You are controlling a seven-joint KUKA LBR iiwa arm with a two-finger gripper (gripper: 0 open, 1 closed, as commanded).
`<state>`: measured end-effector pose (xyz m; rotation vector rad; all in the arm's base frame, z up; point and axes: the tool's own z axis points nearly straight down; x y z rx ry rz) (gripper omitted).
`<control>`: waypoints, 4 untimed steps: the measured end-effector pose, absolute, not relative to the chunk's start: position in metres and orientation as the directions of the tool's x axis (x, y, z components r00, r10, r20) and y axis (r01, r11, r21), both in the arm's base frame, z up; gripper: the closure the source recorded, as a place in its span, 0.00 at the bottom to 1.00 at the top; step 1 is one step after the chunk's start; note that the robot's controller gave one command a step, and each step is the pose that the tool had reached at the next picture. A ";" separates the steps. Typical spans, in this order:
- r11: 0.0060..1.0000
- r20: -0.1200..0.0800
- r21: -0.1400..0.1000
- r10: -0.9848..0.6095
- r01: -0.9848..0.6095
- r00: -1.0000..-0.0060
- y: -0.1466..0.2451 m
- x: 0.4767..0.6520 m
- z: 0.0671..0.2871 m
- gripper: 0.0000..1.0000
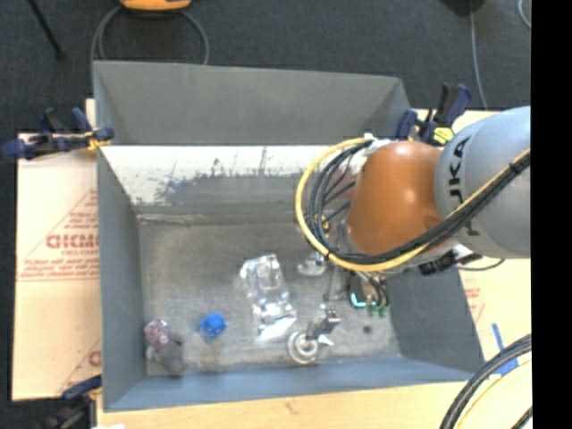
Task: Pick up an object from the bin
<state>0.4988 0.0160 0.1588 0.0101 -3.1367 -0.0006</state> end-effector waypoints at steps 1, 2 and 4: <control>0.926 -0.020 -0.006 -0.377 -0.377 -0.926 0.052 0.483 0.085 0.00; 0.822 -0.015 -0.001 -0.569 -0.569 -0.822 0.038 0.508 0.078 0.00; 0.816 -0.006 -0.003 -0.578 -0.578 -0.816 0.059 0.492 0.197 1.00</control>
Offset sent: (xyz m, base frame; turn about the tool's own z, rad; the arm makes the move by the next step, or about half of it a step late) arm -0.0216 0.0375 -0.0775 -0.3852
